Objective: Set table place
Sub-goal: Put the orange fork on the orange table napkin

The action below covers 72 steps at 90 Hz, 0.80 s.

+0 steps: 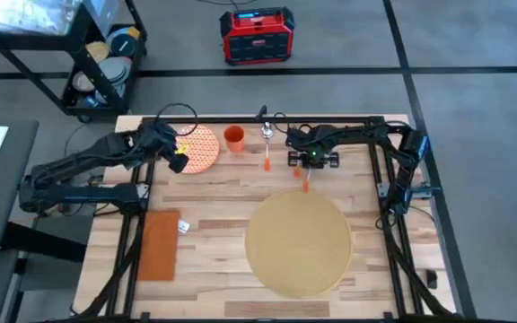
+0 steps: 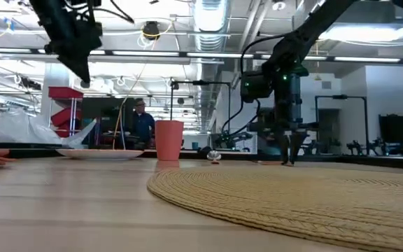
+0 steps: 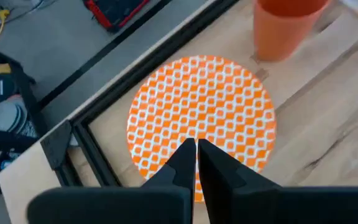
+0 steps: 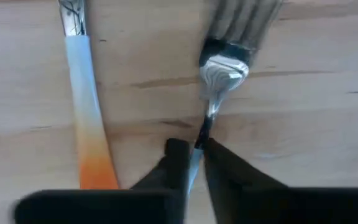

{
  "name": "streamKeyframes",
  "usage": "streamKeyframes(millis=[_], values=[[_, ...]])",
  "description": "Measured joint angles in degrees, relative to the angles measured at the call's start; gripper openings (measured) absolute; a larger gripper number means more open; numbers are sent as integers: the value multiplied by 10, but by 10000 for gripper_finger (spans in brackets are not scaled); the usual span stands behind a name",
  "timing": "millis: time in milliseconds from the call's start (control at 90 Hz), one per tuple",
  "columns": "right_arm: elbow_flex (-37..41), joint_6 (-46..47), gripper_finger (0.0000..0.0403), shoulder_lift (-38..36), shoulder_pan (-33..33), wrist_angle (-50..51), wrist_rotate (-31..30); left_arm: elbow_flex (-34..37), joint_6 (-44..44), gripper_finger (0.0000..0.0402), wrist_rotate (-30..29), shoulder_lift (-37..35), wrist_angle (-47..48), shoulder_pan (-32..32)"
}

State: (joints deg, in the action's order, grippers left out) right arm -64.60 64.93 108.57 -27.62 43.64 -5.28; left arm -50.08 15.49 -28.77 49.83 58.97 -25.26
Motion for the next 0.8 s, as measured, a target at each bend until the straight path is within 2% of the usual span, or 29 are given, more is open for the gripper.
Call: streamKeyframes(millis=[322,544,800], values=[[0,7,1,-9,39,7,-22,5,-34,0,13,-4,2,0],[3,41,0,-53,88,21,-13,5,2,0,33,-37,3,-1],[2,113,0,-96,168,14,-37,5,19,0,47,-72,28,-5]])
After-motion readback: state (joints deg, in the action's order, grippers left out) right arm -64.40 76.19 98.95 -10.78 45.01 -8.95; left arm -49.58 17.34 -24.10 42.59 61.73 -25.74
